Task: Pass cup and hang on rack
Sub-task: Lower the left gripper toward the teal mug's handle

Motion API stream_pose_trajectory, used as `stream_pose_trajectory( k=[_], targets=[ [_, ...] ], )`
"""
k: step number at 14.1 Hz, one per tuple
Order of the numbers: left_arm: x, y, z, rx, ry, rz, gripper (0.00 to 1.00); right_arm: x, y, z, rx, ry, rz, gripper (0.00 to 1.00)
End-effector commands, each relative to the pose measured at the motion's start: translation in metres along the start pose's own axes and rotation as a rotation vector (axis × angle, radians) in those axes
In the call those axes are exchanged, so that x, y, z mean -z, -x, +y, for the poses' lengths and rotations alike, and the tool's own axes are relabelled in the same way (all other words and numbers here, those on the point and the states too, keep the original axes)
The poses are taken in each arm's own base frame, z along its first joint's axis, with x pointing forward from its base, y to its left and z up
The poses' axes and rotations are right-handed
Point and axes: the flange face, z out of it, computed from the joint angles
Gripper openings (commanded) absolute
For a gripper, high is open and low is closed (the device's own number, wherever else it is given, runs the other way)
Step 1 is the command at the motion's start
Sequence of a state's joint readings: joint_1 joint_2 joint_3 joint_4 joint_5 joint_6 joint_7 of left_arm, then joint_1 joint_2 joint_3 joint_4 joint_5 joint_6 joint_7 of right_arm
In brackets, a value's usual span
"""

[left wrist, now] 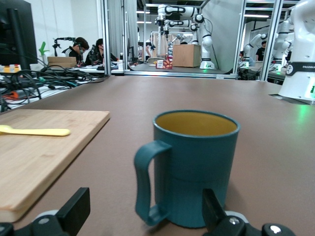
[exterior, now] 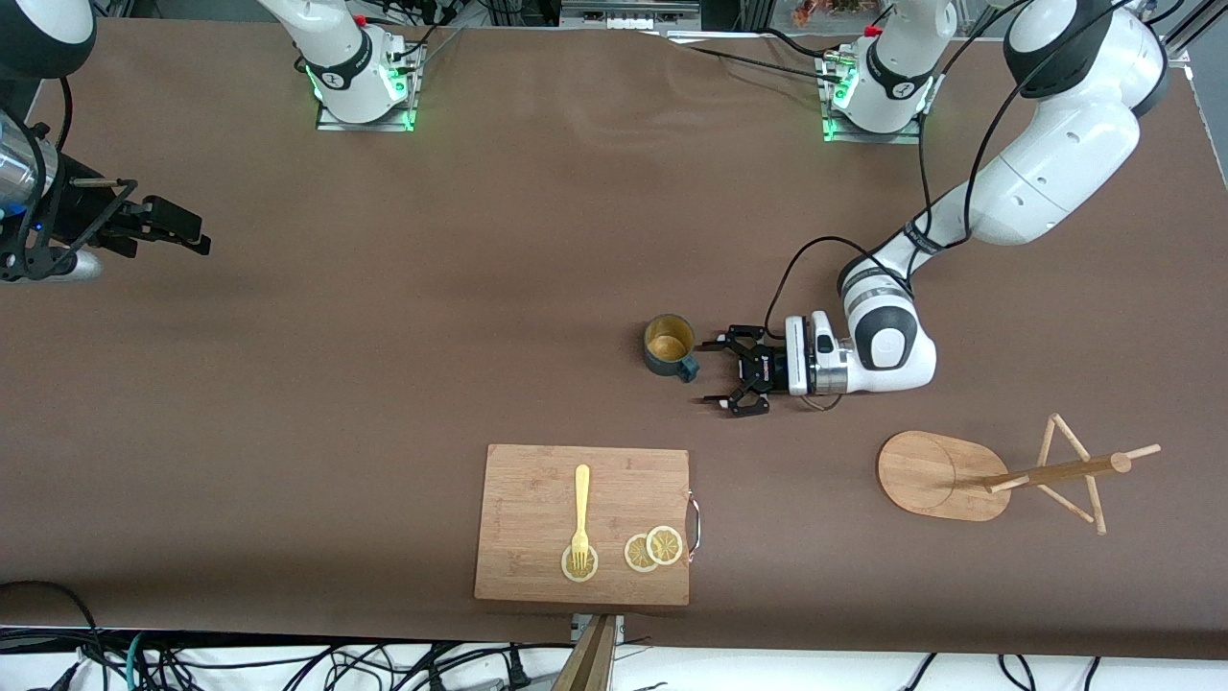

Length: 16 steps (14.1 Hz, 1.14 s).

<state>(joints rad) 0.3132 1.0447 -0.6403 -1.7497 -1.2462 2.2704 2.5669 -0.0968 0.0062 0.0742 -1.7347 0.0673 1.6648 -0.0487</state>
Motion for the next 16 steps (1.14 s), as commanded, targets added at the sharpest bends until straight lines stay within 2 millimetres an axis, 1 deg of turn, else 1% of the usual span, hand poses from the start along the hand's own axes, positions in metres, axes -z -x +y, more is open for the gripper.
stream_pose_trajectory(
  k=[1,5,10,13,14,16],
  targets=[
    [-0.017,0.002,-0.003,-0.028,-0.015,0.038,1.0,0.003,0.004,0.005,-0.011,0.01,0.012,1.0],
    [-0.023,0.0,0.0,-0.033,-0.004,0.035,1.0,0.002,0.005,0.006,-0.013,0.01,0.004,1.0],
    [-0.027,0.004,0.006,-0.026,0.014,0.04,1.0,0.002,0.005,0.005,-0.01,0.008,0.001,1.0],
    [-0.028,0.005,0.012,-0.028,0.042,0.059,0.87,0.002,0.006,0.005,-0.01,0.006,-0.008,1.0],
    [-0.026,0.007,0.012,-0.044,0.046,0.061,0.79,0.002,0.006,0.005,-0.01,0.006,-0.008,1.0],
    [-0.026,0.008,0.013,-0.092,0.05,0.071,0.59,0.002,0.006,0.005,-0.012,0.006,-0.008,1.0]
  ],
)
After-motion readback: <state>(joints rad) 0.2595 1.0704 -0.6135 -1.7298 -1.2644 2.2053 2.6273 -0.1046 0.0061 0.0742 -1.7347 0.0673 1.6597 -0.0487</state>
